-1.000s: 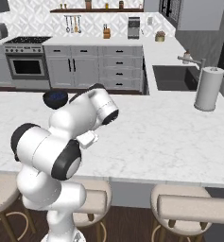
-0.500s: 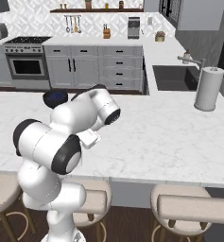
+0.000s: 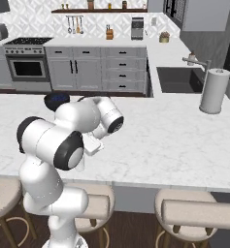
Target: Take a straw from the drawer in front and place it inside the glass cup on the dining counter.
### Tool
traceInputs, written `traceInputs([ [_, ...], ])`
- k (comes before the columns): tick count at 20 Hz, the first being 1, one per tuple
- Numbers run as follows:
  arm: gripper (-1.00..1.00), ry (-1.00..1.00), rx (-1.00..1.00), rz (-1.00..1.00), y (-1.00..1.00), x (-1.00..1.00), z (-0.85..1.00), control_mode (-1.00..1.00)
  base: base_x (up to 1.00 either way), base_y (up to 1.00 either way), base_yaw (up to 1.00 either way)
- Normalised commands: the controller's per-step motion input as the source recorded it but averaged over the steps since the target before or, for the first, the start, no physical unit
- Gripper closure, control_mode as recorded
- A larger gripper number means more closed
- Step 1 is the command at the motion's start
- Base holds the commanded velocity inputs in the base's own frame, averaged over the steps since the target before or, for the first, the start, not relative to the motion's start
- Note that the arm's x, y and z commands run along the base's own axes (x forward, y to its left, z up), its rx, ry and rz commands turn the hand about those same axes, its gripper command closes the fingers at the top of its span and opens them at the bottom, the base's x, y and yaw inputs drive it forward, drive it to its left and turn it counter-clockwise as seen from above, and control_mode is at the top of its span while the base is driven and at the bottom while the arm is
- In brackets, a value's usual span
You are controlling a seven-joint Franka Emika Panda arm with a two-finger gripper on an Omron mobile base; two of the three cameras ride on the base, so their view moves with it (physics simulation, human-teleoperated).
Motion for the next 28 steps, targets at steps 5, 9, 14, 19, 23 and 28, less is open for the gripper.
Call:
traceInputs([
  [5,1.0,0.05,0.0,0.0,0.0,0.04,-0.05,-1.0,0.0,0.0,0.0],
  [9,1.0,0.01,0.0,0.0,0.0,0.05,0.0,-1.0,0.0,0.0,0.0],
  [14,1.0,0.01,0.0,0.0,0.0,0.03,0.0,-1.0,0.0,0.0,0.0],
  [19,1.0,0.0,0.0,0.0,0.0,0.08,0.0,-1.0,0.0,0.0,0.0],
  [23,1.0,0.0,0.0,0.0,0.0,0.12,0.0,-1.0,0.0,0.0,0.0],
  [28,1.0,0.0,0.0,0.0,0.0,0.2,0.0,-1.0,0.0,0.0,0.0],
])
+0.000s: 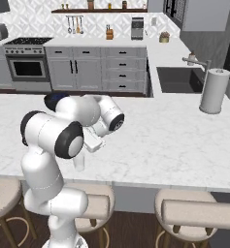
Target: Take a straw from the drawer in front and place it inside the glass cup on the dining counter.
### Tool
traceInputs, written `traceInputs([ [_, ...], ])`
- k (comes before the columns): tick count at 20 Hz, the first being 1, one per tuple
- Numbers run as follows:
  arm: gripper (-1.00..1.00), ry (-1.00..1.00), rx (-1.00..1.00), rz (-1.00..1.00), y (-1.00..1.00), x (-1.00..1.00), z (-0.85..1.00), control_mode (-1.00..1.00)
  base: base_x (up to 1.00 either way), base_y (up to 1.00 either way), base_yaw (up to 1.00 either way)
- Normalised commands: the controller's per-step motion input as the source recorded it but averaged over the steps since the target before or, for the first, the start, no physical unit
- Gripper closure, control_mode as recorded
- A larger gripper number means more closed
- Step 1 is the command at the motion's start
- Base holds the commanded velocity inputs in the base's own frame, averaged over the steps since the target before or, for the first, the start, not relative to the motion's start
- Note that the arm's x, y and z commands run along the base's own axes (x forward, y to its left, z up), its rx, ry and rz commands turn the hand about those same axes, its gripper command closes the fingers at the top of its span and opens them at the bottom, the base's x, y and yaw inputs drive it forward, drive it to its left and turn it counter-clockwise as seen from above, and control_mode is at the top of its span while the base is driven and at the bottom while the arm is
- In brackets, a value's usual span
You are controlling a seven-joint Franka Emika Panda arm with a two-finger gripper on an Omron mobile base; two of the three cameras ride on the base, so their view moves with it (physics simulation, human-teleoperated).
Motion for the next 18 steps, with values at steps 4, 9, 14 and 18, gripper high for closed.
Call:
traceInputs([
  [4,1.0,0.0,0.0,0.0,0.0,0.23,0.0,-1.0,0.0,0.0,0.0],
  [9,1.0,0.0,0.0,0.0,0.0,0.16,-0.02,-1.0,0.0,0.0,0.0],
  [14,1.0,0.0,0.0,0.0,0.02,0.08,-0.12,-1.0,0.0,0.0,0.0],
  [18,1.0,0.0,0.0,0.0,0.01,0.06,-0.06,-1.0,0.0,0.0,0.0],
])
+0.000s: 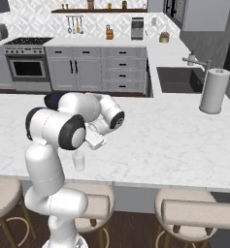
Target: Take a straw from the drawer in front and place it inside the glass cup on the dining counter.
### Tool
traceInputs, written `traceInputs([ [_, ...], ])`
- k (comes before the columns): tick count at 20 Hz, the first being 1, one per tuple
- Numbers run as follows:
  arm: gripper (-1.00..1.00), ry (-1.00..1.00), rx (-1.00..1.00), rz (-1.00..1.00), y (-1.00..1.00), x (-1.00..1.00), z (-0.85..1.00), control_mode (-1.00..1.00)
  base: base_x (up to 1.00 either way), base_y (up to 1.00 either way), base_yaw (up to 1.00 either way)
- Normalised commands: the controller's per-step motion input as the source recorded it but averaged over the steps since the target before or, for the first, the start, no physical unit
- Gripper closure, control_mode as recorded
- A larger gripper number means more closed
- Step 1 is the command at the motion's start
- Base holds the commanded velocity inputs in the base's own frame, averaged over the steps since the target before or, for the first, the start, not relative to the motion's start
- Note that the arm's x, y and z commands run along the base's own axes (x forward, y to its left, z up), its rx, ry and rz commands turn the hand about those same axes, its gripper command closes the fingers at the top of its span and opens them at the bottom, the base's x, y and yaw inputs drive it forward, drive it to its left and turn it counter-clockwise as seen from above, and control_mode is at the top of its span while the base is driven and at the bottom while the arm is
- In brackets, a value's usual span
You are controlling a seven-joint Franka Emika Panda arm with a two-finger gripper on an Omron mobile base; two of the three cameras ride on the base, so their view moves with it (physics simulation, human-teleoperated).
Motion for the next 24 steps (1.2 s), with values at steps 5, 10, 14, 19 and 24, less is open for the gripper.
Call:
traceInputs([
  [5,1.0,0.0,0.0,0.0,0.01,0.09,-0.01,-1.0,0.0,0.0,0.0],
  [10,1.0,0.0,0.0,0.0,0.01,0.06,-0.04,-1.0,0.0,0.0,0.0],
  [14,1.0,0.0,0.0,0.0,0.0,0.07,-0.05,-1.0,0.0,0.0,0.0],
  [19,1.0,0.0,0.0,0.0,0.01,0.02,-0.07,-1.0,0.0,0.0,0.0],
  [24,1.0,0.0,0.0,0.0,0.01,0.04,-0.09,-1.0,0.0,0.0,0.0],
])
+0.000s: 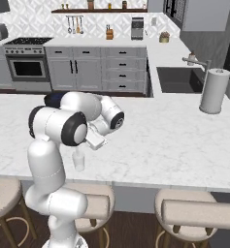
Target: Take a straw from the drawer in front and place it inside the glass cup on the dining counter.
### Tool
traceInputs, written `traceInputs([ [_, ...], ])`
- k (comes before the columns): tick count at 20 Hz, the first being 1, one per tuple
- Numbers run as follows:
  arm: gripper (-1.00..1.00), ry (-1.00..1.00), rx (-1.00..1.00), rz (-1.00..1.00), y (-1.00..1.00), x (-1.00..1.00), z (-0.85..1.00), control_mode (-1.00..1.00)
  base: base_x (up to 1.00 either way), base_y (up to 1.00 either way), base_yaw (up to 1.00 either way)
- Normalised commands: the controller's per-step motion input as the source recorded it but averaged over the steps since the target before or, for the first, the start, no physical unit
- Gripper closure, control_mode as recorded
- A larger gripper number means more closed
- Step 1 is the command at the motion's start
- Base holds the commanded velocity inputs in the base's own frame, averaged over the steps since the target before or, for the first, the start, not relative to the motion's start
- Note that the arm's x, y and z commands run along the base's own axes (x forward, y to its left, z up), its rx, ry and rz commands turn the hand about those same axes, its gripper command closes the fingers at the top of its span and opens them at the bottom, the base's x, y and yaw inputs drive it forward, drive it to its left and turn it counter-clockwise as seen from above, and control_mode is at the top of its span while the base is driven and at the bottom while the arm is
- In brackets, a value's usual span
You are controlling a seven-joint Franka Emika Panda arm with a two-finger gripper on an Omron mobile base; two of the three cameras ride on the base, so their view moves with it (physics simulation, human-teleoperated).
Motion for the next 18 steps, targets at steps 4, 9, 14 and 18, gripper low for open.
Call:
traceInputs([
  [4,1.0,0.0,0.0,0.0,0.0,0.1,-0.05,-1.0,0.0,0.0,0.0],
  [9,1.0,0.0,0.0,0.0,0.0,0.13,-0.05,-1.0,0.0,0.0,0.0],
  [14,1.0,0.0,0.0,0.0,0.01,0.1,-0.08,-1.0,0.0,0.0,0.0],
  [18,1.0,0.0,0.0,0.0,0.01,0.08,-0.08,-1.0,0.0,0.0,0.0],
])
